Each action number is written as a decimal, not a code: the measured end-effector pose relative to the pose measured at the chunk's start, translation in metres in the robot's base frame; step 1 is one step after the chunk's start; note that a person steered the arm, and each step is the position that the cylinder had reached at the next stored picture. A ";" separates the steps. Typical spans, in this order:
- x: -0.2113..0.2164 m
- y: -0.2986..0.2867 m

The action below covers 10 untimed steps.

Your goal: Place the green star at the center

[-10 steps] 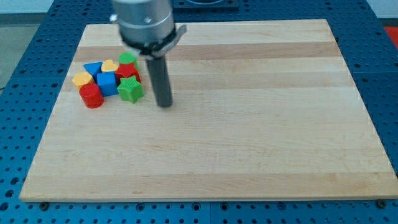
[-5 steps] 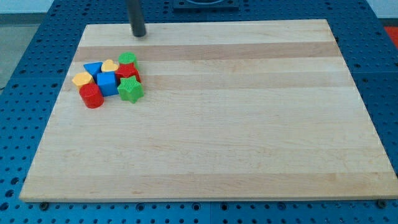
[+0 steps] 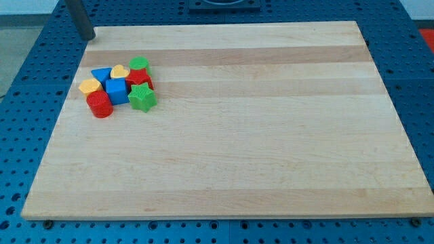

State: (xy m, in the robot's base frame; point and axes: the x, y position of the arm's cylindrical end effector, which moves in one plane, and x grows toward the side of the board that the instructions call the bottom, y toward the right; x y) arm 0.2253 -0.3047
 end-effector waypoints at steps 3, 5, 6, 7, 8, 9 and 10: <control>0.004 0.000; 0.011 0.000; 0.018 0.000; 0.040 0.000; 0.067 0.033; 0.106 0.042; 0.138 0.049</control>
State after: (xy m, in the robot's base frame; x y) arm 0.3635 -0.2561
